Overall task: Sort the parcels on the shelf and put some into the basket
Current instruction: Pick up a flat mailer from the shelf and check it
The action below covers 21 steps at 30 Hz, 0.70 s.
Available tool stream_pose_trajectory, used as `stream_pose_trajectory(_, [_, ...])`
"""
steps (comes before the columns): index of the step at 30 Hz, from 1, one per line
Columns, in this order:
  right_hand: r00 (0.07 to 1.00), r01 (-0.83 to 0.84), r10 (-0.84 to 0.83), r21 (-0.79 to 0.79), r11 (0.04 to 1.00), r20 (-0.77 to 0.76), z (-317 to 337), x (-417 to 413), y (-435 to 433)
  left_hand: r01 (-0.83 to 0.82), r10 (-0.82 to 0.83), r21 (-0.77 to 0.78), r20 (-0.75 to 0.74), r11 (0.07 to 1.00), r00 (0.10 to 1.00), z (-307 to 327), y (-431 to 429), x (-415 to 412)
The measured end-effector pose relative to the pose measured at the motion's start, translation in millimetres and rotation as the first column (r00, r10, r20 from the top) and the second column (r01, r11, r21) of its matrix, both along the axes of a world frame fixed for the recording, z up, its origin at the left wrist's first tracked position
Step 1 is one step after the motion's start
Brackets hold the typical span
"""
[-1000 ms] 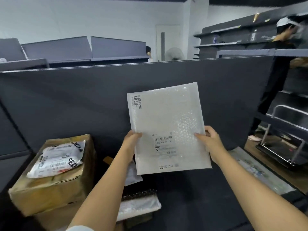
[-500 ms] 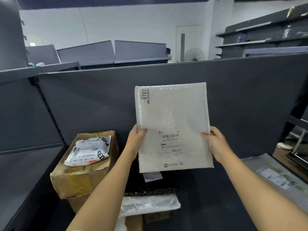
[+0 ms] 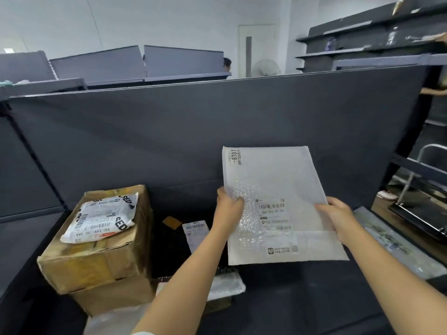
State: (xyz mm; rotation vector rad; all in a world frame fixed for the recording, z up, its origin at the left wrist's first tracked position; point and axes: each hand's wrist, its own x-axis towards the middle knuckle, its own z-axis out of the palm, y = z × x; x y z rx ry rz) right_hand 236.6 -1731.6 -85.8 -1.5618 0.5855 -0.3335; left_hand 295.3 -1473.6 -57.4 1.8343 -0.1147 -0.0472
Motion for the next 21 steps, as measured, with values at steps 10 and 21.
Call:
stream_pose_trajectory(10, [0.960,0.131,-0.138,-0.044,0.990,-0.246,-73.7,-78.1,-76.4,0.307,-0.363,0.708,-0.076,0.636,0.929,-107.7,-83.4,-67.4])
stream_pose_trajectory(21, [0.904,-0.003,0.011,0.019,1.000,-0.426,-152.4,-68.4,-56.7,0.394,-0.165,0.741,-0.366,0.544,0.916,-189.2,-79.6,-98.8])
